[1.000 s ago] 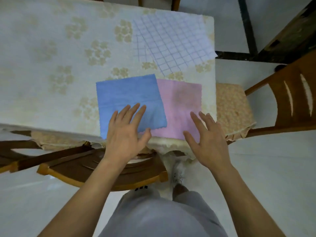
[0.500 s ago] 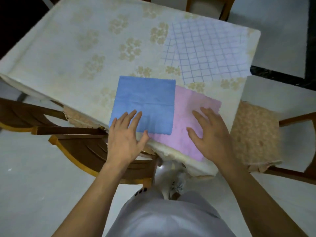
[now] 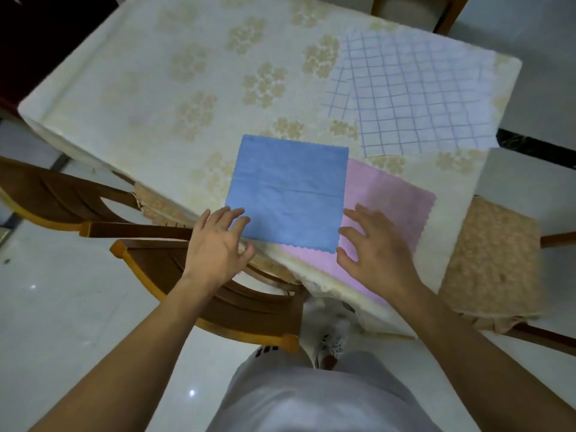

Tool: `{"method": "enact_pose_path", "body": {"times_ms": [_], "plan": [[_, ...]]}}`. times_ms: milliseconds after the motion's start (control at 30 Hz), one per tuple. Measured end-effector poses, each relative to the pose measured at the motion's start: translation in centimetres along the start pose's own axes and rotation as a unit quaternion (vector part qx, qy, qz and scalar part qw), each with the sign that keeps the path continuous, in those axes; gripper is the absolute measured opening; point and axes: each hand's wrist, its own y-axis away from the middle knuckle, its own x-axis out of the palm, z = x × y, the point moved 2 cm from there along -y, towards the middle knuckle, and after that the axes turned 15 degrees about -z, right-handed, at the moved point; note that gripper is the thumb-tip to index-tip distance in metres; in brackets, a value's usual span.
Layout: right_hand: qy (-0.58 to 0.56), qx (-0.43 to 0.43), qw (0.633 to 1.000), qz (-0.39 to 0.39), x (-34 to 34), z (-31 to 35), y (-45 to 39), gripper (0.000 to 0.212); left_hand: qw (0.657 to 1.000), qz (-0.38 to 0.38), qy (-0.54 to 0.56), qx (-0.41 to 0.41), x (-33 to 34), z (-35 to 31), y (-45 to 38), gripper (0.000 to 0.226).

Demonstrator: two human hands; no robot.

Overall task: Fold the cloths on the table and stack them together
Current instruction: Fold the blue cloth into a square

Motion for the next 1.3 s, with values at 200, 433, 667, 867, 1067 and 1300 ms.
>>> {"method": "enact_pose_path", "body": {"times_ms": [200,433,667,867,1067,1300], "plan": [[0.032,-0.027,0.999,0.022,4.4,2.5,0.2,0.022,0.993,0.045,-0.018,0.108,3.5,2.7,-1.8,0.048],[0.053,-0.038,0.996,0.064,8.5,5.2,-0.4,0.014,0.981,0.015,0.012,0.193,6.9,4.6,-2.2,0.038],[0.097,-0.043,0.994,0.034,11.8,6.3,-0.1,0.006,0.973,-0.023,0.043,0.226,9.4,5.8,-2.4,0.036],[0.113,-0.021,0.993,0.037,12.9,6.5,-0.1,0.008,0.97,-0.026,0.058,0.236,10.6,6.3,-2.8,0.034],[0.118,-0.03,0.992,0.029,13.2,6.8,-0.5,0.01,0.968,-0.022,0.067,0.241,11.1,6.4,-3.0,0.032],[0.132,-0.045,0.99,0.017,13.2,6.1,0.1,0.009,0.966,-0.048,0.071,0.244,11.5,6.3,-3.6,0.022]]}}
